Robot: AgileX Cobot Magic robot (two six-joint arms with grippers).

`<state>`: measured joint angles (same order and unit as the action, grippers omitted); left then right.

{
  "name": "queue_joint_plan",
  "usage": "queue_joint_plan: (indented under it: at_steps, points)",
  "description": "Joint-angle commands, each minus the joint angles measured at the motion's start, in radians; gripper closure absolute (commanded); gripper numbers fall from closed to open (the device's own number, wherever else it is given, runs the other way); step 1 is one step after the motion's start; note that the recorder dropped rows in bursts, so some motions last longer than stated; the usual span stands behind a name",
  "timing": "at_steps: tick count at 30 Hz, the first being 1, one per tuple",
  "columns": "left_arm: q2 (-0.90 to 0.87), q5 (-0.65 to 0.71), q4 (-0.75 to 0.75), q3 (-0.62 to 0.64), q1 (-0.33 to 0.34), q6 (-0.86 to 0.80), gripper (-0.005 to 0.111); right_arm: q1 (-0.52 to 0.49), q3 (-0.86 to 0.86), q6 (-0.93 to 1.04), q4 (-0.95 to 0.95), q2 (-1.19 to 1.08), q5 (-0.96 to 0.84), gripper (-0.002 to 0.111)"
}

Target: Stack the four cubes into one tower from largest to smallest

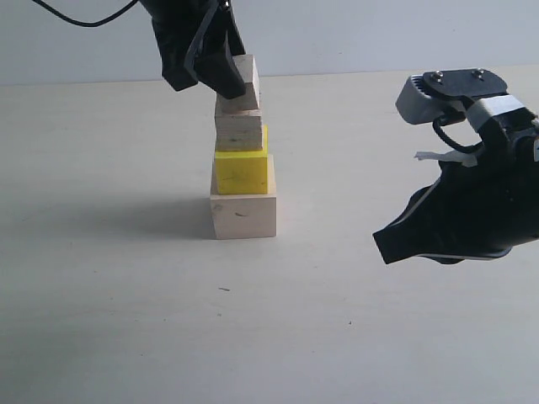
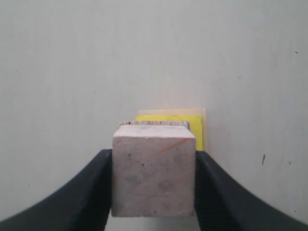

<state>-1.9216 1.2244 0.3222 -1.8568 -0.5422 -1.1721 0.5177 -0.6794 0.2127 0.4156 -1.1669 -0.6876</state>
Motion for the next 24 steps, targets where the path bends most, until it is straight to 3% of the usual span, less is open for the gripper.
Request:
queue_joint_plan:
  at_steps: [1,20,24]
  points:
    - [0.003,-0.003,0.009,0.004,-0.006,-0.018,0.107,-0.002,0.004,0.006,0.004,0.005,-0.001,0.108]
    - [0.003,-0.003,0.009,0.004,-0.006,-0.020,0.106,-0.002,0.004,0.007,0.004,0.005,-0.001,0.108]
    - [0.003,-0.003,0.009,0.004,-0.006,-0.021,0.094,-0.002,0.004,0.007,0.004,0.005,-0.001,0.108]
